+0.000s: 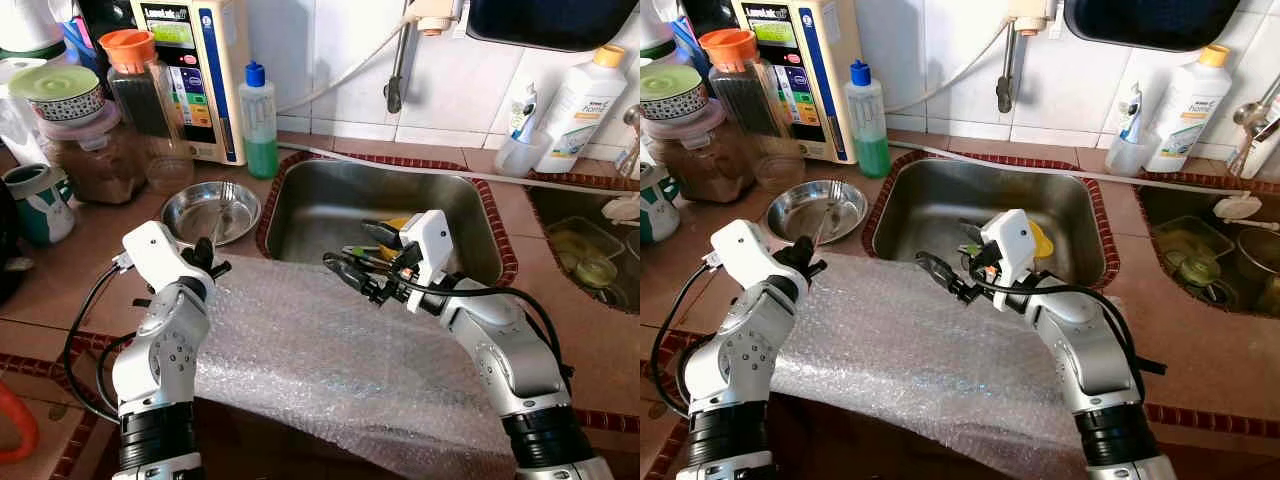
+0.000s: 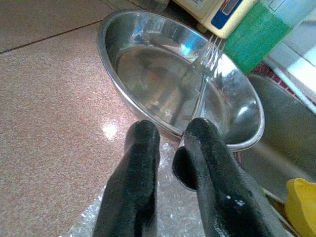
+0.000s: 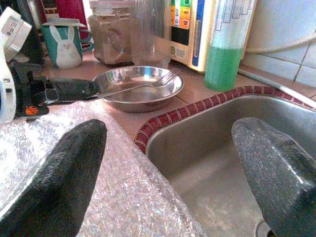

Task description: Kitchen organization

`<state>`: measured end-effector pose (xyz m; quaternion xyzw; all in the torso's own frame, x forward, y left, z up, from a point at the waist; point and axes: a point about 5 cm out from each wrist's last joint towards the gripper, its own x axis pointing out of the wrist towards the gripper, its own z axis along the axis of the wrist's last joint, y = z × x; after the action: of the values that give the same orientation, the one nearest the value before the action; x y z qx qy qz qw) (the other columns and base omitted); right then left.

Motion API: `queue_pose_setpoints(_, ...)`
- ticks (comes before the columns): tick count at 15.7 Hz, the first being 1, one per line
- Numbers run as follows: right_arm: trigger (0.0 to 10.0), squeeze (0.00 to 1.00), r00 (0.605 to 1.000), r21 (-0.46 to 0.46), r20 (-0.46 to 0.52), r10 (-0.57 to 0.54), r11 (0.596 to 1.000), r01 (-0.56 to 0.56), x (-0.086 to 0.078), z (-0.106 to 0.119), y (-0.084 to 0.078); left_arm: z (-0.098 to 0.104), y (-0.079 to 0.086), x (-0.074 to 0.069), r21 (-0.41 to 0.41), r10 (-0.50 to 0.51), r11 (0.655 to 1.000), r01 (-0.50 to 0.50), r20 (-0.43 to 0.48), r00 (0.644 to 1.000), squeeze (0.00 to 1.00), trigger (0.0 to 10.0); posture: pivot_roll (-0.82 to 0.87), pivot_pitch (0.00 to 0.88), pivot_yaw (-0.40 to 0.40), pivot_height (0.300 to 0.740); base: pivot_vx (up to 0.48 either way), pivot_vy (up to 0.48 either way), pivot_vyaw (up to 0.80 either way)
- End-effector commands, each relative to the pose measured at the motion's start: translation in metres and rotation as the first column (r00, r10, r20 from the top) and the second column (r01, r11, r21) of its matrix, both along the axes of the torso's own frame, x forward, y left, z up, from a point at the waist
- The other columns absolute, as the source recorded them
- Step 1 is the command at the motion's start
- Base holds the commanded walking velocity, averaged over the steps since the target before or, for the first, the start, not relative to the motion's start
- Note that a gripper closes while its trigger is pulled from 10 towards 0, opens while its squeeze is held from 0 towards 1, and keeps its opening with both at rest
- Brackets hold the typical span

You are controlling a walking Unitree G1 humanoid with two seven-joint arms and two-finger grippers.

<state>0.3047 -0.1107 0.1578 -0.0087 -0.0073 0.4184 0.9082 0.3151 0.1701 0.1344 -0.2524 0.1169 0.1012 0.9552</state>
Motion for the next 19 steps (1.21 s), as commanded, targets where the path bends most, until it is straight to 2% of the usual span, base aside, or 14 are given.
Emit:
queue_pose_setpoints(1,10.0,0.97,1.0,-0.015,0.009,0.008,1.0,-0.008,0.002,0.002,0.001,0.003,0.0,0.002,-0.021,0.017,1.0,-0.016,0.004,1.0,0.0,0.0,0.03,0.0,0.006,0.74,0.0,0.0,0.0)
queue_pose_setpoints(2,10.0,0.97,1.0,-0.019,0.01,0.007,1.0,-0.006,0.002,0.002,0.001,0.006,0.0,0.004,-0.068,0.038,0.997,-0.036,0.026,0.999,0.0,0.0,0.03,0.0,0.006,0.74,0.0,0.0,0.0)
queue_pose_setpoints(5,10.0,0.98,1.0,-0.025,0.011,0.003,1.0,-0.003,0.002,0.001,0.0,0.009,0.002,0.004,-0.135,0.073,0.989,-0.066,0.046,0.996,0.0,0.0,0.03,0.0,0.006,0.74,0.0,0.0,0.0)
queue_pose_setpoints(7,10.0,0.98,1.0,-0.028,0.012,0.003,1.0,-0.002,0.002,0.0,0.0,0.016,0.003,0.006,-0.18,0.095,0.981,-0.077,0.095,0.991,0.0,0.0,0.03,0.0,0.005,0.74,0.0,0.0,0.0)
queue_pose_setpoints(10,10.0,0.97,1.0,-0.031,0.014,0.001,1.0,0.0,0.002,0.0,0.0,0.033,-0.002,0.008,-0.253,0.09,0.967,-0.035,0.208,0.974,0.0,0.0,0.03,0.0,0.005,0.74,0.0,0.0,0.0)
queue_pose_setpoints(13,10.0,0.97,1.0,-0.035,0.016,0.002,0.999,-0.001,0.002,0.0,0.0,0.035,-0.005,0.008,-0.258,0.08,0.966,-0.018,0.234,0.969,0.0,0.0,0.03,0.0,0.005,0.74,0.0,0.0,0.0)
queue_pose_setpoints(14,10.0,0.97,1.0,-0.036,0.016,0.002,0.999,-0.001,0.002,0.0,0.0,0.038,-0.005,0.006,-0.24,0.078,0.971,-0.012,0.267,0.96,1.0,10.0,0.03,0.0,0.004,0.74,0.0,0.0,0.0)
queue_pose_setpoints(15,10.0,0.97,1.0,-0.037,0.016,0.002,0.999,-0.002,0.002,-0.001,0.0,0.042,-0.005,0.005,-0.23,0.074,0.973,-0.004,0.299,0.951,1.0,10.0,0.03,0.0,0.003,0.74,0.0,0.0,0.0)
queue_pose_setpoints(16,10.0,0.97,1.0,-0.039,0.016,0.003,0.999,-0.003,0.002,-0.001,0.0,0.045,-0.004,0.003,-0.172,0.058,0.985,-0.001,0.327,0.943,1.0,10.0,0.03,0.0,0.001,0.74,0.0,0.0,0.0)
queue_pose_setpoints(19,10.0,0.97,1.0,-0.043,0.019,0.008,0.999,-0.007,0.001,-0.001,0.001,0.05,-0.005,-0.001,0.062,-0.044,0.998,0.022,0.38,0.924,1.0,10.0,0.03,0.0,-0.002,0.74,0.0,0.0,0.0)
